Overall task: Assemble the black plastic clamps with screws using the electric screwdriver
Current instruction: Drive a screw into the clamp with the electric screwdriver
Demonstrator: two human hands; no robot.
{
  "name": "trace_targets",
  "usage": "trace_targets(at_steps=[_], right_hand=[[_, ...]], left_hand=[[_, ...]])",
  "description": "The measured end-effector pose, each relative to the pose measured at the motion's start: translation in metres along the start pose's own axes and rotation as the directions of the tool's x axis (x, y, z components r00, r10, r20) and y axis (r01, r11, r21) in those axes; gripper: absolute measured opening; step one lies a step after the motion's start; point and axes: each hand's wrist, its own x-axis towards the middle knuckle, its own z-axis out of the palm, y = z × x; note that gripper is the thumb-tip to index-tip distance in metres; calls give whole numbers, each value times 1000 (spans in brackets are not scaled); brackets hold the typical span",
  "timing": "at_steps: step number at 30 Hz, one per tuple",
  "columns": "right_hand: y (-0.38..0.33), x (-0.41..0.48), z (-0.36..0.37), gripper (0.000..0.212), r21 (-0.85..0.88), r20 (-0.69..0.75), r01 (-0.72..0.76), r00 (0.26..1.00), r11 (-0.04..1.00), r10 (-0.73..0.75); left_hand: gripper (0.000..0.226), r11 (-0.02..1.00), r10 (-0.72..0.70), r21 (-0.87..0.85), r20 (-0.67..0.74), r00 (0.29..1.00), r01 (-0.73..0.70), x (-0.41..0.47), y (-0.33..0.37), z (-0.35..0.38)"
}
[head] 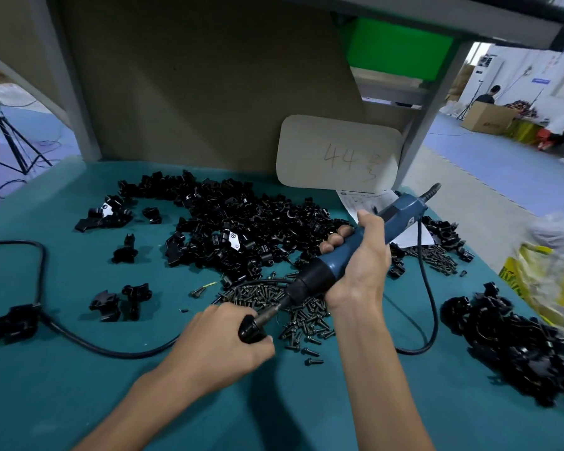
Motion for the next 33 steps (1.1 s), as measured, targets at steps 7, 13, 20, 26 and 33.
trace_targets(at_steps=[7,13,20,26,33], right_hand=[[-5,6,-12,33,36,111,-52,993,998,48],[-30,36,-48,59,-648,202,54,974,760,103],[10,45,-111,49,-930,81,200,930,-308,360],[4,35,-116,86,-858,203,295,947,-421,249],[-8,-51,-125,30,-816,363,167,893,554,266]], left_hand=[[34,850,63,-470,538,841,237,0,9,-9],[47,748,-65,-484,627,776,454,-7,-20,-16],[51,779,-125,-513,437,891,360,3,-12,-14],[31,840,-95,-505,226,970,199,15,1,5],[47,902,35,-433,68,997,-2,31,56,59]])
